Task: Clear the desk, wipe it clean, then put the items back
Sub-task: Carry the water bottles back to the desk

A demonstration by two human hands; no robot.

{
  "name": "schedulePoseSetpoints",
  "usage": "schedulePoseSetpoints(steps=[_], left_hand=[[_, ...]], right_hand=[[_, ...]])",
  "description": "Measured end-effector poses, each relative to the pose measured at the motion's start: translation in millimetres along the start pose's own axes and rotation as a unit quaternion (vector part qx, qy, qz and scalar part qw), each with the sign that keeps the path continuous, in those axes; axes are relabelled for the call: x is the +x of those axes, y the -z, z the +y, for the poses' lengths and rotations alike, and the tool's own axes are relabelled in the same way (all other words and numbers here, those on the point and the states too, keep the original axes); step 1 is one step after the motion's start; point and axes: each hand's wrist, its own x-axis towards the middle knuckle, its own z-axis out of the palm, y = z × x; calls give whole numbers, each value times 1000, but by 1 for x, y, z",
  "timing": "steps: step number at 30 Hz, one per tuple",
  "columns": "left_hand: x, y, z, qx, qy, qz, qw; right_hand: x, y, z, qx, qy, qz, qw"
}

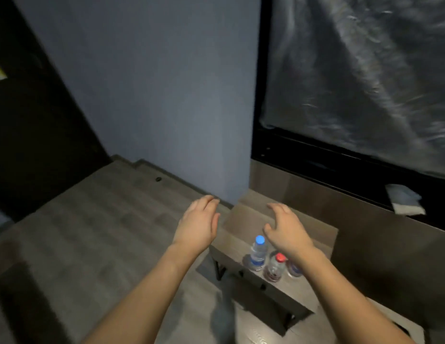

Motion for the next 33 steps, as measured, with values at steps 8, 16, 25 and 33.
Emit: schedulePoseSetpoints(steps=[8,16,25,33], left_hand=[[81,-74,62,-34,-114,-148,982],[95,-159,65,38,-96,-329,939],[73,-238,49,62,-104,-387,914],[103,-168,33,-7,-54,-369,928]], right_hand=[[16,17,85,-37,-168,14,985],[83,-38,144,-43,-213,-92,972],[121,-123,184,-115,-225,-108,961],[132,-42,114,-54,-176,45,982]])
